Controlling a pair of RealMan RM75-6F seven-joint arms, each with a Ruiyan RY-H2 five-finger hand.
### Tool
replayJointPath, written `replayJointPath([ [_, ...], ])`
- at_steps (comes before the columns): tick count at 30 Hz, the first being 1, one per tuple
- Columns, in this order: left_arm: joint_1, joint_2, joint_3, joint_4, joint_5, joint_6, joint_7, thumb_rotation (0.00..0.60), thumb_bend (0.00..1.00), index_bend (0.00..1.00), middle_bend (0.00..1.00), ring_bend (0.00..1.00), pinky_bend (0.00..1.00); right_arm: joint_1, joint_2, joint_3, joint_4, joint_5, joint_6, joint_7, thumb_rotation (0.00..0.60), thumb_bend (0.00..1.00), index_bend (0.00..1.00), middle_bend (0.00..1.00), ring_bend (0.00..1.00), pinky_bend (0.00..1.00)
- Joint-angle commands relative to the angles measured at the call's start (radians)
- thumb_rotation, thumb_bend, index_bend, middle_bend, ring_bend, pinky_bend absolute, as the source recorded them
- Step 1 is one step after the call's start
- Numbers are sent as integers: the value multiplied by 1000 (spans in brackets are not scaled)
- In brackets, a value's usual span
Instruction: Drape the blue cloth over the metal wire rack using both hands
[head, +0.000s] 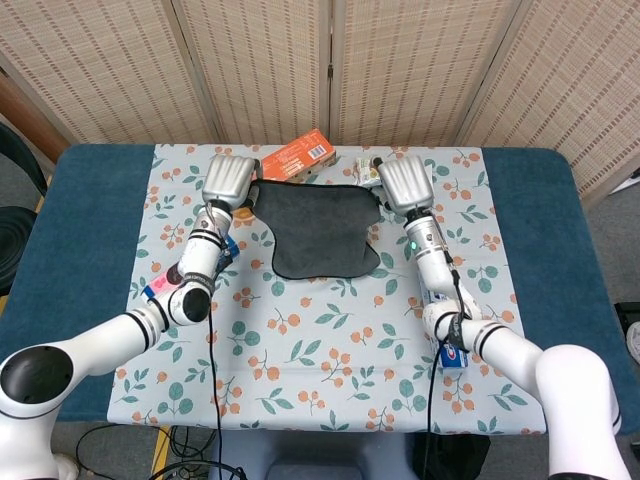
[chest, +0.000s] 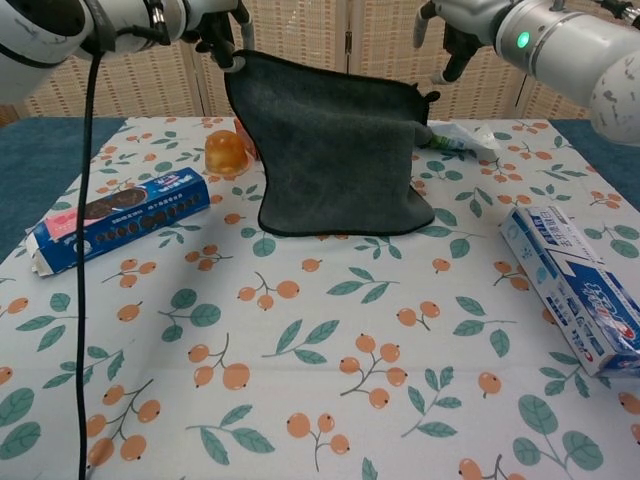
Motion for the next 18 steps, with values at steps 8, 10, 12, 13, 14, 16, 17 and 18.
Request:
replayJointPath([
  [8, -4, 6, -13, 0, -82, -14, 42, 600, 127, 47, 40, 39, 339, 3, 8, 1, -8, 29, 4, -42, 600, 60, 0, 878, 874, 1000],
  [10, 1, 16, -14, -7, -86, -10, 40, 600, 106, 27, 0, 0, 214, -4, 20, -2, -20, 28, 8, -38, 600, 51, 0, 874, 874, 1000],
  [12, 12, 30, -14, -22, -92, -9, 36, 600, 98, 21, 0, 0, 175, -15, 38, -7, -40, 15, 20, -28, 600, 50, 0, 872, 874, 1000],
  [13, 17, 39, -15, -33, -97, -11, 32, 600, 96, 21, 0, 0, 169, -21, 48, -9, -51, 9, 26, -22, 600, 50, 0, 872, 874, 1000],
  [14, 26, 51, -15, -49, -98, -5, 28, 600, 95, 21, 0, 0, 169, -30, 63, -12, -70, 0, 36, -12, 600, 50, 0, 872, 874, 1000],
  [16, 42, 68, -14, -77, -92, 15, 20, 600, 95, 25, 0, 0, 169, -46, 88, -19, -102, -16, 50, 0, 600, 50, 0, 866, 872, 1000],
  [17, 51, 77, -12, -94, -88, 28, 16, 600, 95, 31, 0, 0, 169, -55, 102, -23, -120, -24, 59, 5, 600, 51, 0, 861, 869, 1000],
  [18, 65, 89, -10, -118, -80, 45, 7, 600, 95, 38, 0, 1, 169, -67, 120, -29, -145, -34, 69, 10, 600, 61, 0, 856, 865, 1000],
])
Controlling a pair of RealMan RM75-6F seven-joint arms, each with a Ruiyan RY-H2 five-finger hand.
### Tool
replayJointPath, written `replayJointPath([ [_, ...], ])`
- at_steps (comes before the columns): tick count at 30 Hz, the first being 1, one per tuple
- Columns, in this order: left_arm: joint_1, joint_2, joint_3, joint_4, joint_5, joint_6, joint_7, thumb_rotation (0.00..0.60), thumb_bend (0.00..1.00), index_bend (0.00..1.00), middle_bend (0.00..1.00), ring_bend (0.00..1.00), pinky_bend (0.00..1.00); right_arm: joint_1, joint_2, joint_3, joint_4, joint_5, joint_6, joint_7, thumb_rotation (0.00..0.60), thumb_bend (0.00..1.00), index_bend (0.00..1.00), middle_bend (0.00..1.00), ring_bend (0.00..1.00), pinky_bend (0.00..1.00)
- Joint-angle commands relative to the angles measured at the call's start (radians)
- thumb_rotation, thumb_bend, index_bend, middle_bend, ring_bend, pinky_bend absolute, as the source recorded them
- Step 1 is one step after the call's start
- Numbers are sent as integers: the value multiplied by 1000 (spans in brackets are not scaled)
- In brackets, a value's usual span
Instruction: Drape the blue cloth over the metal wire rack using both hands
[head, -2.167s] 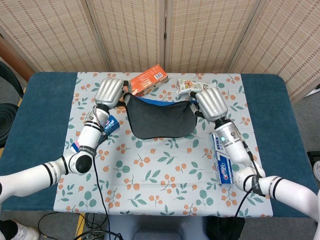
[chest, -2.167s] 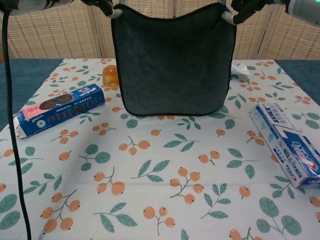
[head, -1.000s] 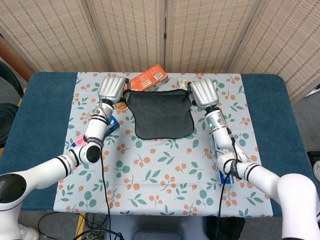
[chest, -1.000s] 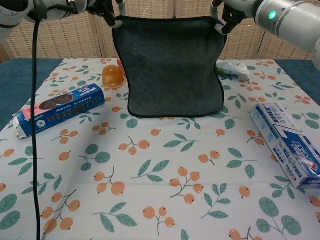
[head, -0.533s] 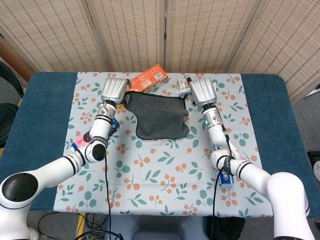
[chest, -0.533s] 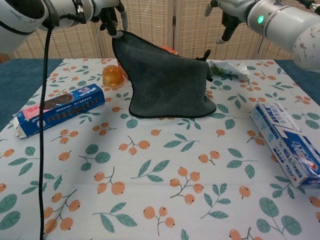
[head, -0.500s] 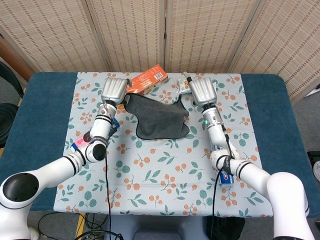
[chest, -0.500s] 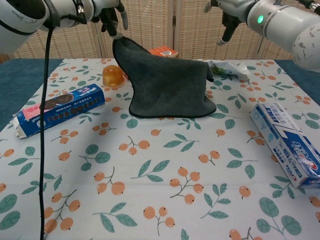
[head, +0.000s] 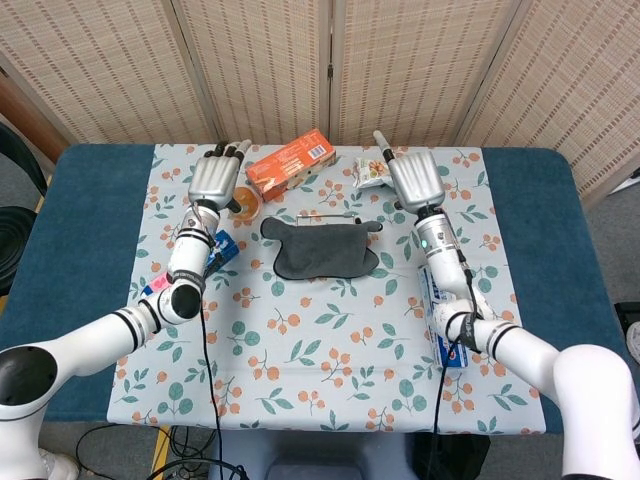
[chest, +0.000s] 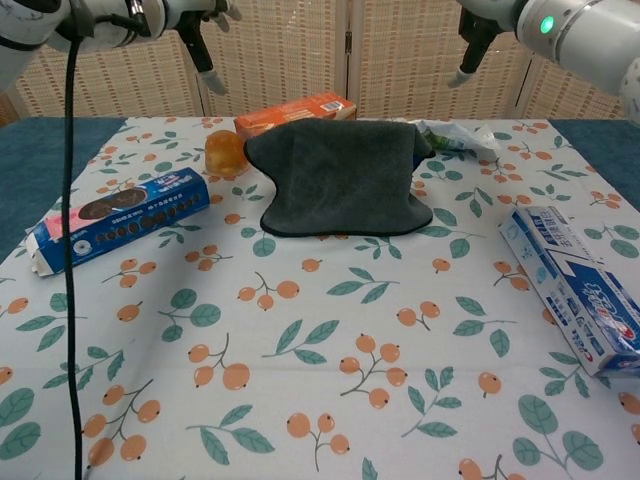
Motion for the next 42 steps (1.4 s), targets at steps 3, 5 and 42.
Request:
replayJointPath([
  [3, 76, 64, 4, -114, 47, 65, -67, 600, 137, 65, 9, 45, 180, -62, 89, -30, -116, -48, 46, 38, 600, 171, 64, 840, 848, 1000],
  [5, 107, 79, 4, -144, 81, 99, -102, 600, 216, 103, 36, 78, 194, -81, 115, -38, -153, -59, 59, 48, 600, 260, 160, 820, 833, 1000],
  [42, 832, 419, 371, -771, 829, 800, -247, 600, 243, 167, 64, 96, 194, -754, 489, -411, -609, -569, 669, 377, 600, 323, 338, 582, 567, 825],
])
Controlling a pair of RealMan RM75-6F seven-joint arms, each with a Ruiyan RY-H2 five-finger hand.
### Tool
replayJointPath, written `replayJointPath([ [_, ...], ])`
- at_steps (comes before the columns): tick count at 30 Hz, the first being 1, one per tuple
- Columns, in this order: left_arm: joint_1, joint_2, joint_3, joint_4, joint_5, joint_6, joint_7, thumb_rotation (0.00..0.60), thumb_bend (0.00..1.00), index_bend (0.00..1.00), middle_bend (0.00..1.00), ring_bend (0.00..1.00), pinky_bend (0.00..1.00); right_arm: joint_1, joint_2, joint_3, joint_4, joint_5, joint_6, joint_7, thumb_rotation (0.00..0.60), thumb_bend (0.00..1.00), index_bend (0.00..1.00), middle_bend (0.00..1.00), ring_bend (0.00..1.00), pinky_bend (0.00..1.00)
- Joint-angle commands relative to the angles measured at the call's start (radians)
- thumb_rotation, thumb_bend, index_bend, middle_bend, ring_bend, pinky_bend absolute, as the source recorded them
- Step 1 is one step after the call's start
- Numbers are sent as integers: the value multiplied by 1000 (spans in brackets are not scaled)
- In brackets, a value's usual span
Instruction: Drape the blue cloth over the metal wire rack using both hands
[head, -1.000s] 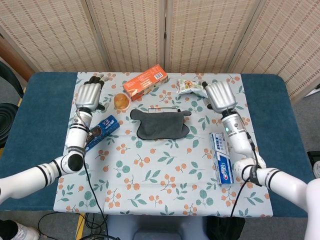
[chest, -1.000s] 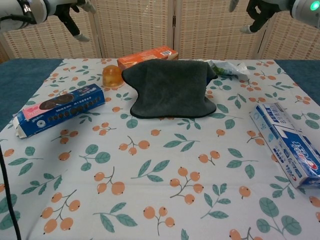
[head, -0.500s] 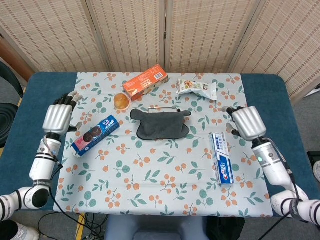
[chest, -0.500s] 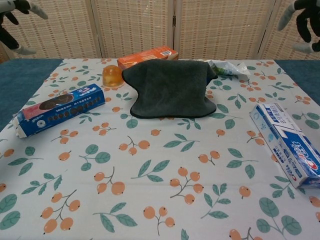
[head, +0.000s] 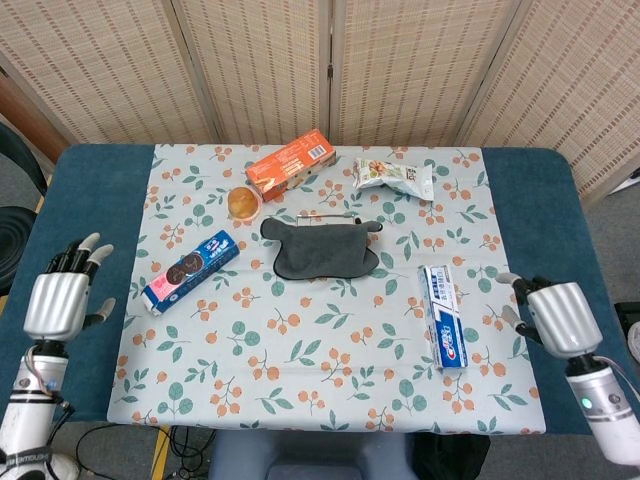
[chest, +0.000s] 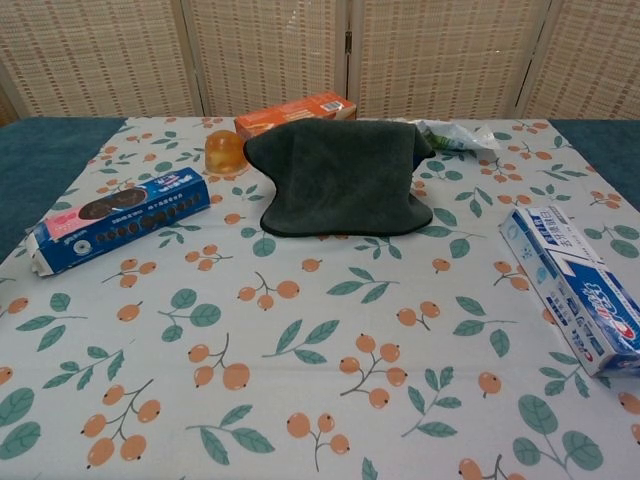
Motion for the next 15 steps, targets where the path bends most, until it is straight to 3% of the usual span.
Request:
replayJointPath([
  [1, 72, -9, 39, -16, 68, 73, 1, 600, 243, 167, 64, 96, 194, -54, -5, -23, 2, -16, 41, 6, 600, 323, 338, 574, 565, 825],
  [15, 232, -21, 77, -27, 205, 173, -8, 600, 243, 171, 64, 96, 168, -153, -4, -23, -9, -24, 79, 26, 600, 318, 339, 525, 508, 785],
])
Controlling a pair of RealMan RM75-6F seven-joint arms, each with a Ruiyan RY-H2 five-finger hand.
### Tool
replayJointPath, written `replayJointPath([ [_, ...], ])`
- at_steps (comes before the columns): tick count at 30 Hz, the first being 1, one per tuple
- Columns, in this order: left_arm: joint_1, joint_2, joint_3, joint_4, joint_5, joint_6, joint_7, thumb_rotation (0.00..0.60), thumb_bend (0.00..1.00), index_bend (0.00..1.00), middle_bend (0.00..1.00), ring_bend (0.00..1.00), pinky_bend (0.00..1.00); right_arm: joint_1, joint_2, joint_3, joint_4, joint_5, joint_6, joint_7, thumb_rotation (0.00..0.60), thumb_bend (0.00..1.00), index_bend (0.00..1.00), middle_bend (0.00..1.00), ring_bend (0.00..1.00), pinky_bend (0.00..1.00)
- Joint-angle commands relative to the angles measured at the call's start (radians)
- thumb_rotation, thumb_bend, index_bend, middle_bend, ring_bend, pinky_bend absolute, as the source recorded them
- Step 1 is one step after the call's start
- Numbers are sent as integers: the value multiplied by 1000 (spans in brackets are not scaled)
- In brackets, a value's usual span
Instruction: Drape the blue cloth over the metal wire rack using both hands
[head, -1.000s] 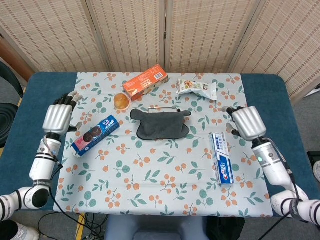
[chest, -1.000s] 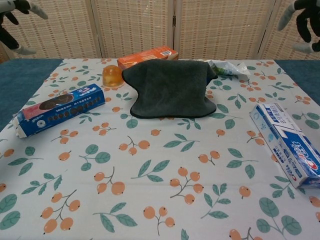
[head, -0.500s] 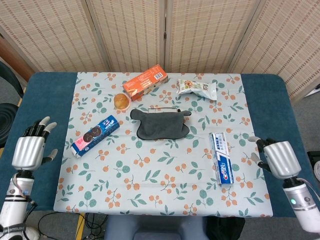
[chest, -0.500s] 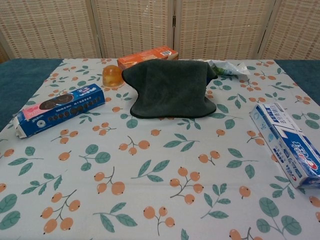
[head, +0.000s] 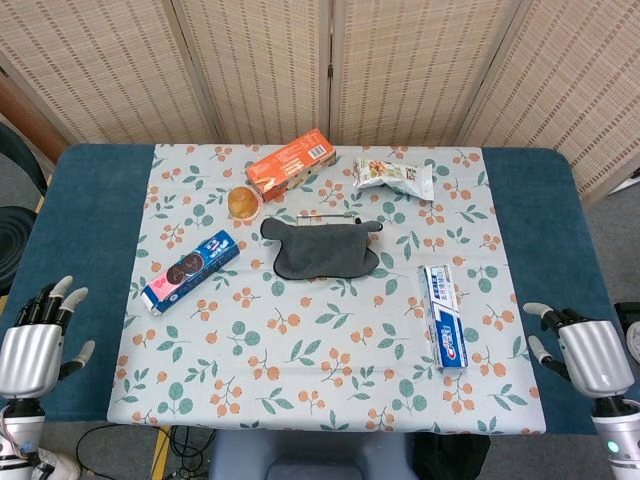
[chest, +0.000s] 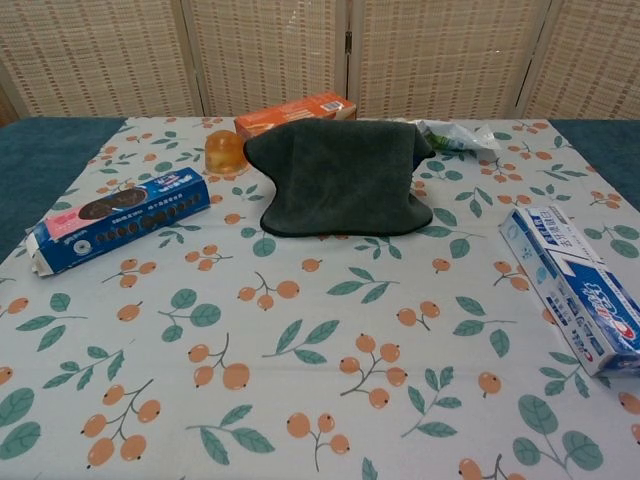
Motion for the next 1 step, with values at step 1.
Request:
replayJointPath([
  [1, 15, 1, -4, -3, 10, 1, 8, 600, 243, 171, 64, 96, 166, -4, 2, 8, -4, 3, -6, 0, 600, 318, 339, 524, 508, 785],
])
